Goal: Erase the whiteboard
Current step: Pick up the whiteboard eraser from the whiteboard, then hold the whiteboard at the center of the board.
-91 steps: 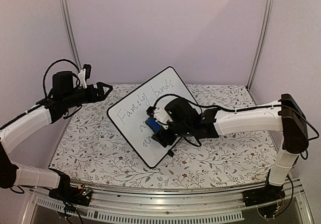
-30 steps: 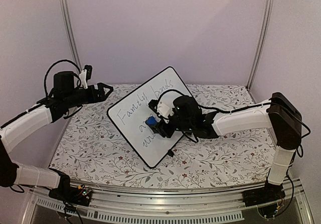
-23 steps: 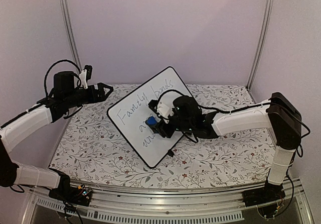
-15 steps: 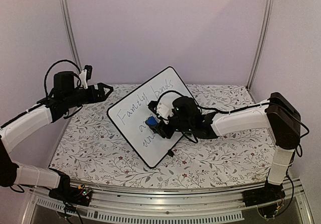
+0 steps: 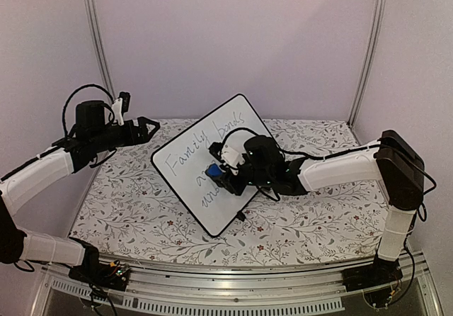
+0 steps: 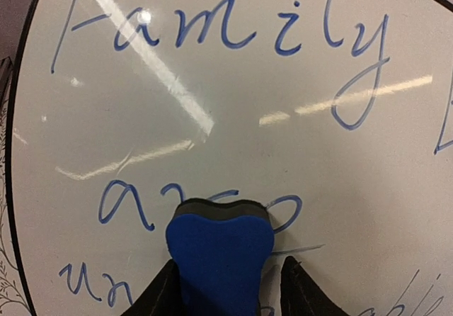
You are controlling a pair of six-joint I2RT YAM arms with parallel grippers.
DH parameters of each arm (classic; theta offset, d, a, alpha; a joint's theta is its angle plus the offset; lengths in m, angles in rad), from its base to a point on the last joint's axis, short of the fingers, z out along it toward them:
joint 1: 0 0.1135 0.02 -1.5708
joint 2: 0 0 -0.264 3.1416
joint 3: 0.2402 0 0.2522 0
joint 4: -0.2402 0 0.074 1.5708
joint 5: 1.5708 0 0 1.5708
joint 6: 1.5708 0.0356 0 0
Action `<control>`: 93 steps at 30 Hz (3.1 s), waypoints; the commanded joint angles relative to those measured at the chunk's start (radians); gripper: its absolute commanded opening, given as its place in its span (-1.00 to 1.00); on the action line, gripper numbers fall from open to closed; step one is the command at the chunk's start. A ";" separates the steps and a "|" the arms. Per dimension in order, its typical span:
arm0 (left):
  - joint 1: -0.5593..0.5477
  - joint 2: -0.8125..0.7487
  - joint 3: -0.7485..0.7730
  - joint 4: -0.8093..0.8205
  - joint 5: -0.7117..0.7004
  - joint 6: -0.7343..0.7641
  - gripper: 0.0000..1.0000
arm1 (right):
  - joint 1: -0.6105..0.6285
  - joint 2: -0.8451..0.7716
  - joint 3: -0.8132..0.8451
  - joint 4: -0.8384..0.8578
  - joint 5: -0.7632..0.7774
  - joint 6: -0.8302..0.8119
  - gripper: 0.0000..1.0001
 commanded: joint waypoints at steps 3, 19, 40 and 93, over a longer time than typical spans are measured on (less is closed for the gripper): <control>-0.001 0.000 0.028 -0.004 0.003 0.009 0.99 | -0.014 0.017 0.027 0.013 -0.040 0.001 -0.17; -0.001 -0.002 0.028 -0.004 0.006 0.010 0.99 | -0.014 -0.035 0.031 -0.013 -0.081 0.017 -0.69; -0.027 -0.019 0.076 -0.070 0.055 0.070 0.99 | 0.023 -0.038 0.440 -0.476 -0.038 0.066 -0.61; -0.038 0.005 -0.036 -0.053 0.373 0.033 -0.24 | 0.159 0.161 0.818 -0.788 0.152 0.124 -0.58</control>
